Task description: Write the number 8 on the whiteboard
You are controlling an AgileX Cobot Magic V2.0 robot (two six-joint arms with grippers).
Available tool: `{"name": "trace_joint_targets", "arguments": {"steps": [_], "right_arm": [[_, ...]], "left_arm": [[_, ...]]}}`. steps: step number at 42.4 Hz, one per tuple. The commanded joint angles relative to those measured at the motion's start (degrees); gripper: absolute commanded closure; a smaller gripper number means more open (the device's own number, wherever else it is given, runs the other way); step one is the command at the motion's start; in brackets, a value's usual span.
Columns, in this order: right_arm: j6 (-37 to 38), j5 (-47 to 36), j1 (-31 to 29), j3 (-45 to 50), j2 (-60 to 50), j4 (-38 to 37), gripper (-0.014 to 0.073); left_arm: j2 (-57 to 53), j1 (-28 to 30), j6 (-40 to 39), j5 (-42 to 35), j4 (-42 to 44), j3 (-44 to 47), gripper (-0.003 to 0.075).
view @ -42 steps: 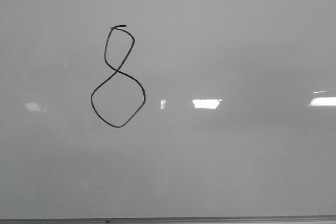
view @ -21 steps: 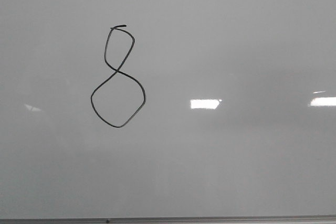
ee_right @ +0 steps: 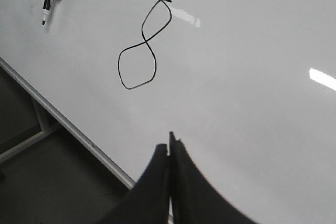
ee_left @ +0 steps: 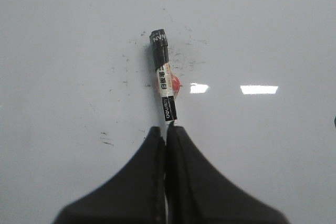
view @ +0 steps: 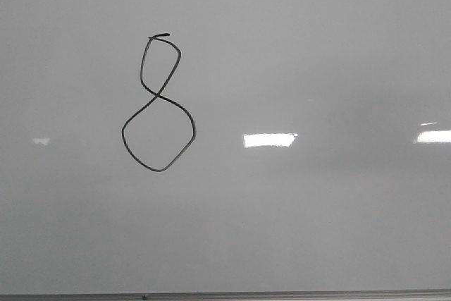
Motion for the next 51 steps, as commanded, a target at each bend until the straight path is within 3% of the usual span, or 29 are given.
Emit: {"name": "trace_joint_targets", "arguments": {"steps": [1,44,51], "right_arm": [[0.1,-2.6,-0.4,-1.5,0.1,1.9,0.0662],[0.1,-2.8,-0.4,-1.5,0.1,1.9,0.0662],[0.8,-9.5,-0.4,-0.2,-0.3,-2.3,0.0662]], "left_arm": [[-0.8,0.0,0.1,-3.6,0.5,0.8,0.0741],[-0.7,0.0,0.1,-3.7,0.6,0.8,0.0741],[-0.7,0.0,0.1,-3.7,0.6,0.8,0.0741]]}}
